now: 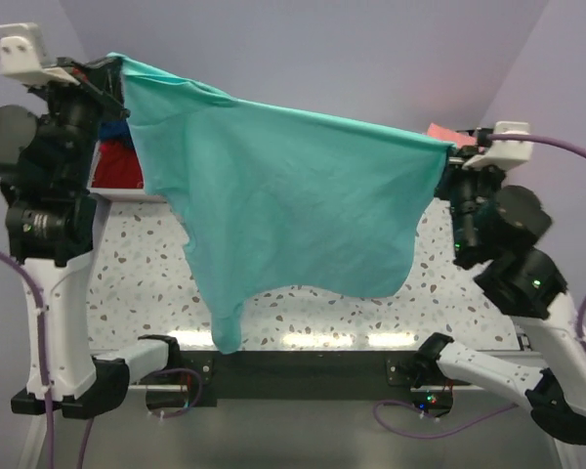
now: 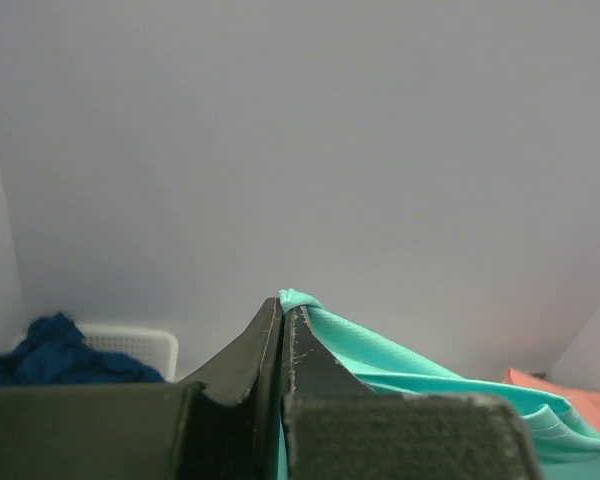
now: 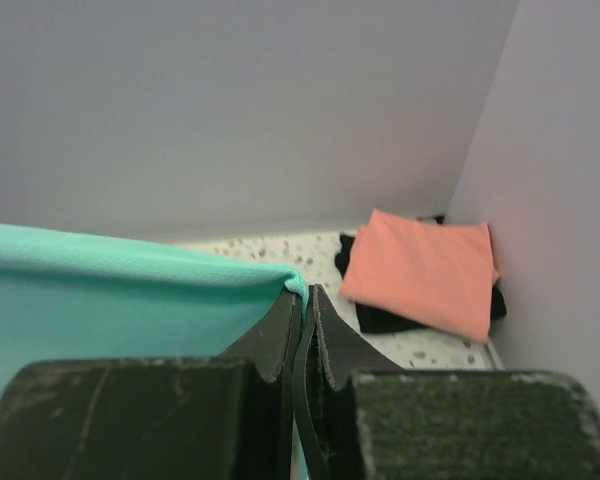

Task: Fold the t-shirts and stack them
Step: Flatten the tshirt out

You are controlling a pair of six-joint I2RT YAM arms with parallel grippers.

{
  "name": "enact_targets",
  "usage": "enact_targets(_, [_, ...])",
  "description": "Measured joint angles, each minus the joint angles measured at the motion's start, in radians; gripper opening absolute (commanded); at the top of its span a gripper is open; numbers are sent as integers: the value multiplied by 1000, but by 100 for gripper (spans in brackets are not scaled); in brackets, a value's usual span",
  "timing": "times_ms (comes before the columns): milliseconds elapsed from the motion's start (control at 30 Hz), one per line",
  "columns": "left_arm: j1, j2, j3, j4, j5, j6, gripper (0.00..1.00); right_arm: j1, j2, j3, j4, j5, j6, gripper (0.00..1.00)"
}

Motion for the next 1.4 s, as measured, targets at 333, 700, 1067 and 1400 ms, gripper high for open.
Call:
enact_targets(333, [-61,352,-478,195,-35,-24,0,-87,488,-316,-19,129,293,0])
enact_targets(700, [-136,751,-439,318,-90,-18,0,-402,827,-201,115,19,320,0])
enact_targets(1067, [-177,963,-244,375,-187,-16,43,-463,1212,129,161,-133,303,59])
enact_targets(1400, [-177,970,-256,518,-309,-23,65,-462,1188,251,145,-125,301,60])
